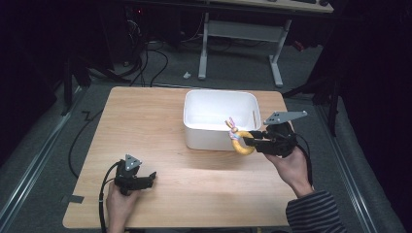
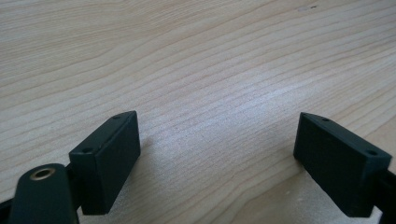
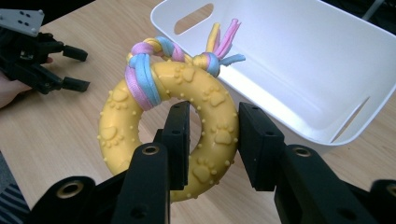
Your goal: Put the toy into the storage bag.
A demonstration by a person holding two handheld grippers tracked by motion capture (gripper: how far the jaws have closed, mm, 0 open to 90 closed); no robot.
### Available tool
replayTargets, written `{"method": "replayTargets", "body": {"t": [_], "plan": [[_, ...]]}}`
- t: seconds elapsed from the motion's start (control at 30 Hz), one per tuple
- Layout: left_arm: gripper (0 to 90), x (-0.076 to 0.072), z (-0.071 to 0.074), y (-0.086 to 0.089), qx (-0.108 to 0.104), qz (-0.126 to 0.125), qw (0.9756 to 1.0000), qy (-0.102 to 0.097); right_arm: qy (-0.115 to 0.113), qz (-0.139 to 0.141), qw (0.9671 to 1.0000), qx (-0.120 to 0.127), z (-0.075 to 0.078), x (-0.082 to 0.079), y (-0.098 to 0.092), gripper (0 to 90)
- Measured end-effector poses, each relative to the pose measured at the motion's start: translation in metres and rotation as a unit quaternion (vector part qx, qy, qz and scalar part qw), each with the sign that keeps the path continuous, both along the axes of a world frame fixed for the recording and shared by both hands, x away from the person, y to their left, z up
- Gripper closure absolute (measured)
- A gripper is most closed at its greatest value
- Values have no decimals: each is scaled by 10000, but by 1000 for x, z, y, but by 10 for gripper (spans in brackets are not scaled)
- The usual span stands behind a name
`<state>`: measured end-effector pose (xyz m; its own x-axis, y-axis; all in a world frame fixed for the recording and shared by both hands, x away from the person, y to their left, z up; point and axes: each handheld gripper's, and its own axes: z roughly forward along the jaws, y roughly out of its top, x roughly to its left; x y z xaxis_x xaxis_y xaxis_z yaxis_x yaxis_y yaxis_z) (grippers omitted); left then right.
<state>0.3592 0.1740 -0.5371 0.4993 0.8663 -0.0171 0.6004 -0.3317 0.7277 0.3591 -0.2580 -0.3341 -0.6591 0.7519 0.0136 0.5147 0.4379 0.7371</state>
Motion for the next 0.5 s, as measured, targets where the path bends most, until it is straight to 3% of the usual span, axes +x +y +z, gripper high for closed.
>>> {"method": "replayTargets", "body": {"t": [0.5], "plan": [[150,0,0,0,0,1,10000,0,-28,-91,9999,-138,7,31,6,660]]}}
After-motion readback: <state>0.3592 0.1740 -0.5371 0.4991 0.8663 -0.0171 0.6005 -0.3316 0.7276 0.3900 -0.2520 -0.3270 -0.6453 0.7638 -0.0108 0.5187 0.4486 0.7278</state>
